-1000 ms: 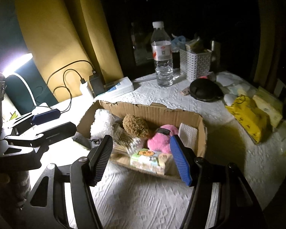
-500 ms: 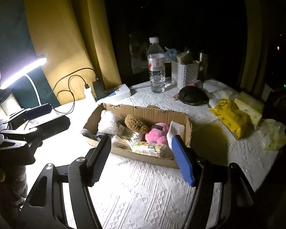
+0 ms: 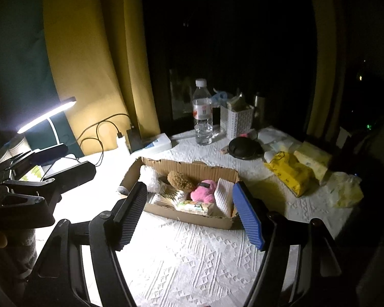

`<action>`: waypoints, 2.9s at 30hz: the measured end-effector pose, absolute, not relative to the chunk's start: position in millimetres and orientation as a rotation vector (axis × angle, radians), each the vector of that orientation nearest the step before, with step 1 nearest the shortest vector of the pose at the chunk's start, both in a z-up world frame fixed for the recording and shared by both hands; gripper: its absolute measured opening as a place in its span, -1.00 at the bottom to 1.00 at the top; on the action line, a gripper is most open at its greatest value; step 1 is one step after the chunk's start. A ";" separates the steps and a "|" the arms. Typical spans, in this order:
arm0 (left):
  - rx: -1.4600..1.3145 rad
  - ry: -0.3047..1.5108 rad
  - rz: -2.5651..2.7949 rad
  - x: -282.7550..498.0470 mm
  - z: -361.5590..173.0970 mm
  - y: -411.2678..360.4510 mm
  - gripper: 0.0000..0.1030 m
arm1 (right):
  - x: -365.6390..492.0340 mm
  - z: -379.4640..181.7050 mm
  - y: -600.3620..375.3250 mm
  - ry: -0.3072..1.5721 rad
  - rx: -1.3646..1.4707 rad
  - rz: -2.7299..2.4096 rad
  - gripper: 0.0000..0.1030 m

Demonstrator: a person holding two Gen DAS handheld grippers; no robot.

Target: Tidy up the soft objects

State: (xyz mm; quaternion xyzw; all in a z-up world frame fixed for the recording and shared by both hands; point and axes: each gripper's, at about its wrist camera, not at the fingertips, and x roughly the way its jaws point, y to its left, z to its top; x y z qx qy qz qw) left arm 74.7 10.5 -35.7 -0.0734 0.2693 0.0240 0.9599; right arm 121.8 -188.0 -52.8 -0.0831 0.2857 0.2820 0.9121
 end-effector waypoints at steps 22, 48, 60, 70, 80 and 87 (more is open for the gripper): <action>-0.060 0.441 0.073 49.2 27.8 -13.8 0.79 | 95.0 15.2 -216.4 0.494 -0.164 0.521 0.60; -0.081 0.433 0.073 49.7 31.2 -9.6 0.80 | 95.8 20.7 -216.3 0.466 -0.160 0.507 0.60; -0.082 0.438 0.074 49.2 30.9 -9.8 0.80 | 95.3 19.5 -214.6 0.465 -0.167 0.512 0.60; -0.081 0.439 0.074 49.3 30.9 -10.3 0.80 | 95.2 19.4 -214.8 0.466 -0.164 0.507 0.60; -0.083 0.438 0.075 49.1 31.5 -9.9 0.80 | 95.7 18.4 -213.7 0.470 -0.166 0.506 0.60; -0.081 0.438 0.073 48.8 31.1 -10.3 0.80 | 95.9 18.7 -214.1 0.469 -0.166 0.507 0.60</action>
